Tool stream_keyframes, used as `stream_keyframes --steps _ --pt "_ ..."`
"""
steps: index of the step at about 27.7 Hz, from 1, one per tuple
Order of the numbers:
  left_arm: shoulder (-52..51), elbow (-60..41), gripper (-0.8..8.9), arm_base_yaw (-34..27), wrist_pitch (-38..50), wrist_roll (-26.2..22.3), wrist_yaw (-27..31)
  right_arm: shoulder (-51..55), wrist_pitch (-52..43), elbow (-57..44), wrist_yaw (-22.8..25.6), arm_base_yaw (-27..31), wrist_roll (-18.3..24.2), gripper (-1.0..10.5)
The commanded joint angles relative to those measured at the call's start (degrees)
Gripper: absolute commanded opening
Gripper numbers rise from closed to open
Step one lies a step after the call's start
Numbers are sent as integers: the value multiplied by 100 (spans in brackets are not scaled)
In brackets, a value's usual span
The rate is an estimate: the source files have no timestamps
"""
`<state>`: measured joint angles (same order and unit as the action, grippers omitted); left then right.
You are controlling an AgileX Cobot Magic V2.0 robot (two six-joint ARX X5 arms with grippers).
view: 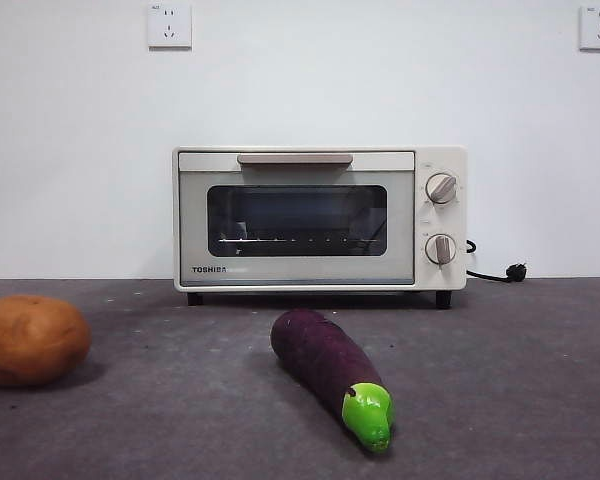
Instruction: Take the eggplant from the table,put the eggplant in the oven
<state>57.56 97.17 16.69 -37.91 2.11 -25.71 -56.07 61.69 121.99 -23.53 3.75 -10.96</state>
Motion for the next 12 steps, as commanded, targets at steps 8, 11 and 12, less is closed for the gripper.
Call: stream_keyframes --steps 8,11,12 --pt "116 11 -5 83 22 -105 -20 -4 -39 15 -57 -9 -90 606" --pt "229 11 -5 173 26 -181 -20 -4 -39 15 -195 -9 -109 604" --pt "286 11 -5 199 26 -254 -17 -4 -39 15 -260 -9 -116 603"
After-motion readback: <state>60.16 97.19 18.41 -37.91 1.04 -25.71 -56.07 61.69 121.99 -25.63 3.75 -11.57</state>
